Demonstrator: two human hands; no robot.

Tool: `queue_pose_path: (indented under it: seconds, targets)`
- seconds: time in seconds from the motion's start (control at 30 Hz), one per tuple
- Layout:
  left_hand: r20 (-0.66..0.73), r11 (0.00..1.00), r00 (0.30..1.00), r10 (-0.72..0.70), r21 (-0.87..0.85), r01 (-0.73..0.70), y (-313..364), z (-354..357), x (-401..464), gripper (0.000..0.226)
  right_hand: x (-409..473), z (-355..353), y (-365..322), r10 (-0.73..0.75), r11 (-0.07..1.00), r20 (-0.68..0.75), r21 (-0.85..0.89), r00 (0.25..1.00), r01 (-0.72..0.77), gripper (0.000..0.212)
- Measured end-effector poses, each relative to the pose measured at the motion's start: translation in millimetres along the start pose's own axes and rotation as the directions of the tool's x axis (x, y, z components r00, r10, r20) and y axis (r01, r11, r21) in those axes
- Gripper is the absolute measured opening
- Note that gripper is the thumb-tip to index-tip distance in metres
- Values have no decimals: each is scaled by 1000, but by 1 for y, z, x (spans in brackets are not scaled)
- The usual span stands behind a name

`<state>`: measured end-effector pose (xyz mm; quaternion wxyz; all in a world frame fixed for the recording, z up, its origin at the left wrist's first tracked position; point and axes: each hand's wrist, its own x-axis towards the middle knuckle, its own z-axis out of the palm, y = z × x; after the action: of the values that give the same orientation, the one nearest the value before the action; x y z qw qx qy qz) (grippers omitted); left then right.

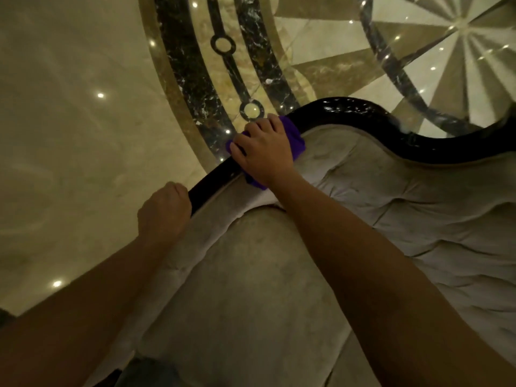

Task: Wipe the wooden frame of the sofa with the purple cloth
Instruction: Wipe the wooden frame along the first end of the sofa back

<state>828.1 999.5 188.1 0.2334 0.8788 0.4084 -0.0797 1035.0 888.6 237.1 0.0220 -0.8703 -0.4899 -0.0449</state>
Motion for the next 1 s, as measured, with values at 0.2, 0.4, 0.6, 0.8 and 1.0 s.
queue_pose_path:
  seconds: [0.2, 0.4, 0.6, 0.8, 1.0]
  targets:
    - [-35, 980, 980, 194, 61, -192, 100, 3, 64, 29, 21, -29, 63, 125, 983, -32, -132, 992, -128, 45]
    - [-155, 946, 948, 279, -122, -299, 207, 8, 114, 34, 18, -56, 135, 545, 832, -162, -17, 823, -554, 41]
    - [-283, 967, 945, 166, -140, -211, 223, 19, 117, 48, 12, -50, 132, 551, 825, -231, 4, 802, -565, 37]
    - [-274, 965, 955, 111, -200, -169, 225, 14, 113, 48, 0, -61, 156, 634, 766, -182, 15, 751, -643, 39]
    - [-291, 955, 947, 133, -218, -201, 225, 11, 111, 49, -81, -100, 224, 556, 750, -27, -414, 831, -516, 37]
